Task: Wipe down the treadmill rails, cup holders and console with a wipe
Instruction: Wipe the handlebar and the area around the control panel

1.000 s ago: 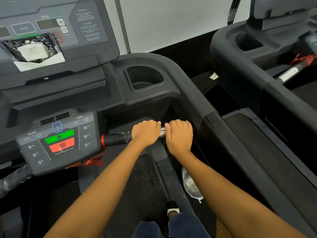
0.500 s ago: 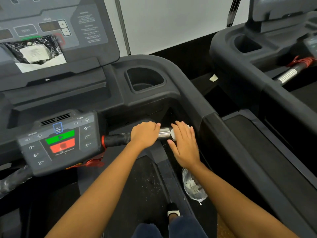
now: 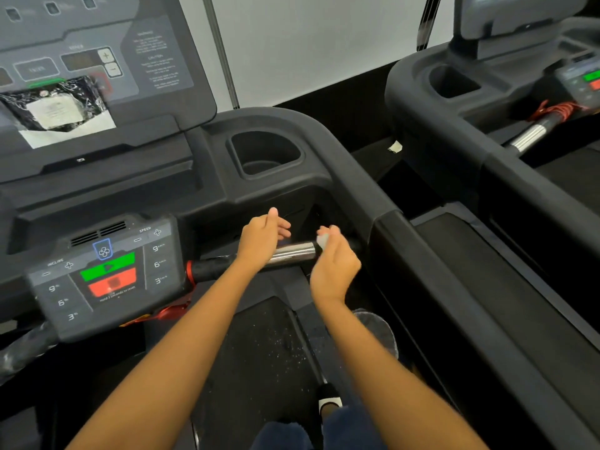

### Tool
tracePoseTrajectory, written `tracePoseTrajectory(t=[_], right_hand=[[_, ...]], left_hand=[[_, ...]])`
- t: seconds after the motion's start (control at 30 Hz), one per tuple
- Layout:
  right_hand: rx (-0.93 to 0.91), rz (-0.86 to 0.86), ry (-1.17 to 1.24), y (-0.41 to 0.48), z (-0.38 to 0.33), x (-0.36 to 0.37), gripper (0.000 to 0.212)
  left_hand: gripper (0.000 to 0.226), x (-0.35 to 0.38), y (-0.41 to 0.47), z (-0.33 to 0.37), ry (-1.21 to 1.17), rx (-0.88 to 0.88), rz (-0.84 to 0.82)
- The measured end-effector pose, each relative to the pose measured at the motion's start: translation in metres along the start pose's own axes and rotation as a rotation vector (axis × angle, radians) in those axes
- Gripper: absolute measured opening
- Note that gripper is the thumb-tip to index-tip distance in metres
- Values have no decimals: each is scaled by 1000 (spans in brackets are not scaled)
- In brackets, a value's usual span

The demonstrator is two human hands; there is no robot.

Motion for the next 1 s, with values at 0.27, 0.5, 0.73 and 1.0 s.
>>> tracePoseTrajectory(t=[0.27,0.5,0.73,1.0], right_hand=[[992,526,650,6,0,-21,43],[1206,523,703,10,-7,-17,33],[1013,462,656,-14,-43,41,53],[909,91,130,19,-27,4,41]], left_hand=[[48,-2,-6,0,-34,39,-11],[43,-18,-21,-8,38,96,-4],[41,-25,-27,-12,85,136,-14],[43,-39,-24,-15,58,120,-7]])
Point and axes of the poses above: each hand's wrist, its own y-axis towards the middle knuckle, its own x-axis out of the palm, z = x × y, the point moved 2 cm from there along y, towards the middle knuckle, and after that the axes turned 7 degrees about -x, right-handed, at the moved point
